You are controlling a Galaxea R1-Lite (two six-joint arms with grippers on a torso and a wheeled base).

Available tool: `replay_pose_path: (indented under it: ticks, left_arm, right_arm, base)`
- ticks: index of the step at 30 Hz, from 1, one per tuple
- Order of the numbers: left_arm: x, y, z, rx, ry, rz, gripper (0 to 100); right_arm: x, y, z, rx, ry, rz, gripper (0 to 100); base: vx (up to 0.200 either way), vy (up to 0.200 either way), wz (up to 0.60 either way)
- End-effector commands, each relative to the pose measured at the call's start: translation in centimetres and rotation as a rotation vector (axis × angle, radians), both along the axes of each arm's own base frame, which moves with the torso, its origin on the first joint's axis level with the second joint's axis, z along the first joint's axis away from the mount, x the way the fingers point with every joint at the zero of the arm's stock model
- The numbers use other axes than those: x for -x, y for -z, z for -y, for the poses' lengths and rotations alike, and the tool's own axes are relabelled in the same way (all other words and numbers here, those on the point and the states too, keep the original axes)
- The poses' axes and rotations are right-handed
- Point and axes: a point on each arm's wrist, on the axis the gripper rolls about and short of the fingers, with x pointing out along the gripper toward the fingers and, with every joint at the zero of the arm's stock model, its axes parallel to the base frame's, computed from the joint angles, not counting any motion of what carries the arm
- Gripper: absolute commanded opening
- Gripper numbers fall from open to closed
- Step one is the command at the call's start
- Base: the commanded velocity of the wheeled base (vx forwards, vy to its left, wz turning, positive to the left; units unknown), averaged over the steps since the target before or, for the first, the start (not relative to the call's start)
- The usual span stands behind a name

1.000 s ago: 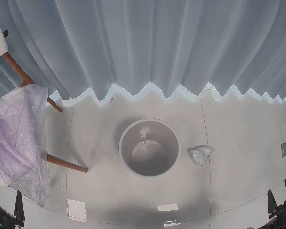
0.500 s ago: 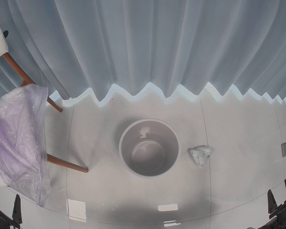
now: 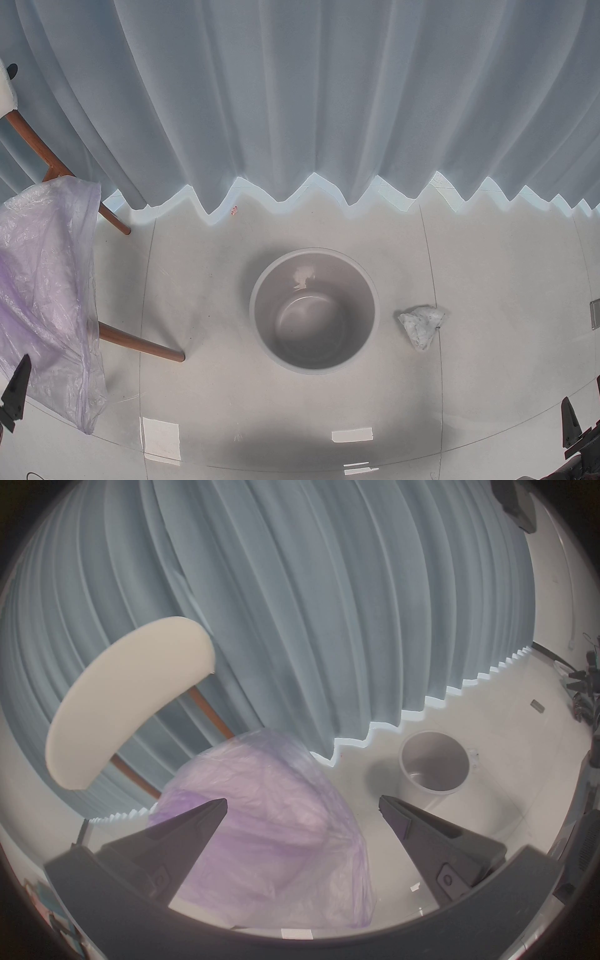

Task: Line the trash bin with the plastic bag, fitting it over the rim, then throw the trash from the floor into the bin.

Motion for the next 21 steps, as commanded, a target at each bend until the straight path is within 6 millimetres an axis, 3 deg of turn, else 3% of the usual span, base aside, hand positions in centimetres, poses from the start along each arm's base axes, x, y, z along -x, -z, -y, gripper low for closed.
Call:
replay_pose_path:
  ticks: [1,12,21]
  left_arm:
    - [-5.1,-1.6,0.8,-0.002,0.106,-0.118,100]
    - [-11.1,-2.1,3.3,-0.048,0.242,-0.214,100]
    - [-14.8,-3.0,4.3,-0.158,0.215,-0.234,100]
  right_arm:
    - [0.0,0.5,0.0,0.000,0.000,-0.001,100]
    - [0.0,0.5,0.0,0.000,0.000,-0.001,100]
    - [0.0,0.5,0.0,0.000,0.000,-0.001,100]
  base:
    - [0.000,0.000,0.00]
    - [0.000,0.000,0.00]
    - [0.000,0.000,0.00]
